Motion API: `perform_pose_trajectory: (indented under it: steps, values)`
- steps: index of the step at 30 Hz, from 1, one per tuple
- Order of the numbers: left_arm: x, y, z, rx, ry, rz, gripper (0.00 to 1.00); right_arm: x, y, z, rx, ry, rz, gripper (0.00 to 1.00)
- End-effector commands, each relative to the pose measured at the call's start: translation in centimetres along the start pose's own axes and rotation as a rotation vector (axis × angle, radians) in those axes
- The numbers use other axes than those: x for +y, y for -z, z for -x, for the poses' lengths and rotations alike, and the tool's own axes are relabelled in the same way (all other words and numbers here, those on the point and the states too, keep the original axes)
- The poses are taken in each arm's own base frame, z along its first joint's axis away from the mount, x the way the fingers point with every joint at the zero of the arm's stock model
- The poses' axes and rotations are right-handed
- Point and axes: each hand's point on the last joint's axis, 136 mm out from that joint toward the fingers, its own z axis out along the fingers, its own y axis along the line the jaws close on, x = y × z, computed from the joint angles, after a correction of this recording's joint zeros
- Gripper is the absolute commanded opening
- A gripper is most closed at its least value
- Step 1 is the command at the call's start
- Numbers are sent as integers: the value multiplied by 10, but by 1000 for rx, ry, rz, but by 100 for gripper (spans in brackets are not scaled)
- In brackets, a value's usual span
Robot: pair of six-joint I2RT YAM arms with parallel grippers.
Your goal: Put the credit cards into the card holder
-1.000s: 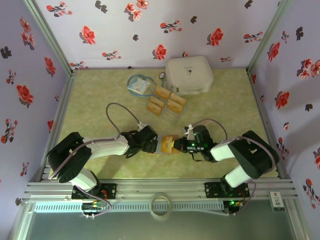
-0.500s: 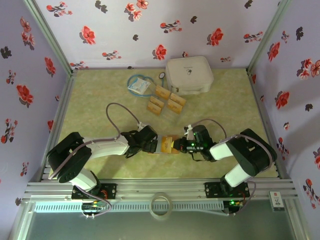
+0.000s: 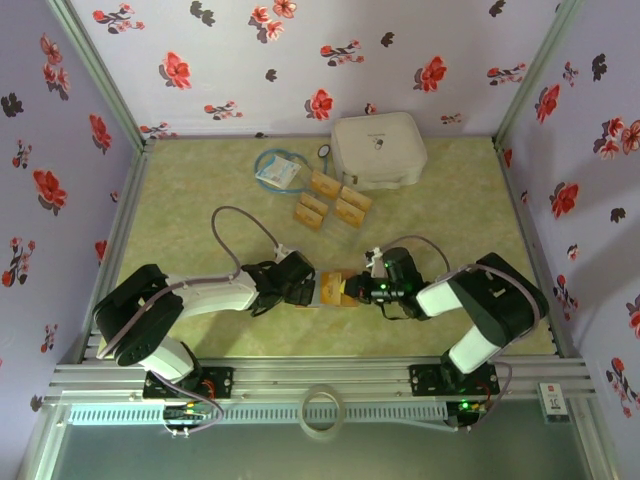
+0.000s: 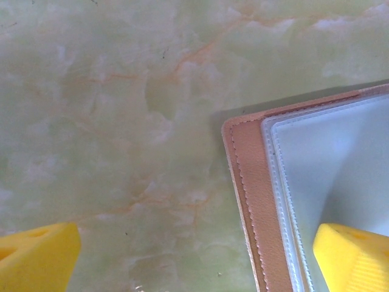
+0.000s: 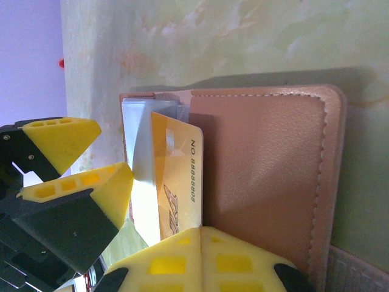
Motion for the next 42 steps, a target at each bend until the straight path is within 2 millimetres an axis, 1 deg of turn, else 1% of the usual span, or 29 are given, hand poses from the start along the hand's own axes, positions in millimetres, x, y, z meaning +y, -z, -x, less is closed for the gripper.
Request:
perform_pose_trajectory:
  steps: [1, 10, 11, 13, 17, 19, 23, 28, 32, 35, 42]
  values:
    - [10, -3, -22, 54, -36, 44, 100, 7, -6, 4, 1, 17, 22, 0]
    - [9, -3, -22, 54, -35, 43, 100, 9, -12, 3, 15, 13, 26, 0]
    - [10, -4, -23, 55, -34, 44, 100, 8, -12, 3, 15, 12, 23, 2]
    - [10, -3, -23, 52, -33, 43, 100, 9, -12, 3, 14, 14, 23, 8]
    - [10, -1, -21, 44, -21, 38, 100, 10, -11, 4, 21, 22, 8, 29]
    - [12, -1, -20, 43, -12, 40, 100, 10, -10, 5, 22, 26, -7, 36]
    - [16, 3, -16, 32, 13, 40, 100, 8, -6, 6, 26, 42, -55, 47]
    - [26, 11, -8, 11, 48, 39, 100, 7, -2, 10, 24, 52, -104, 57]
    - [38, 18, -1, -10, 86, 43, 100, 14, -2, 15, 18, 55, -107, 59]
    - [46, 20, -1, -11, 101, 52, 100, 22, -1, 21, 12, 64, -104, 60]
    - [56, 16, -9, 13, 99, 72, 100, 38, 12, 34, -12, 115, -157, 61]
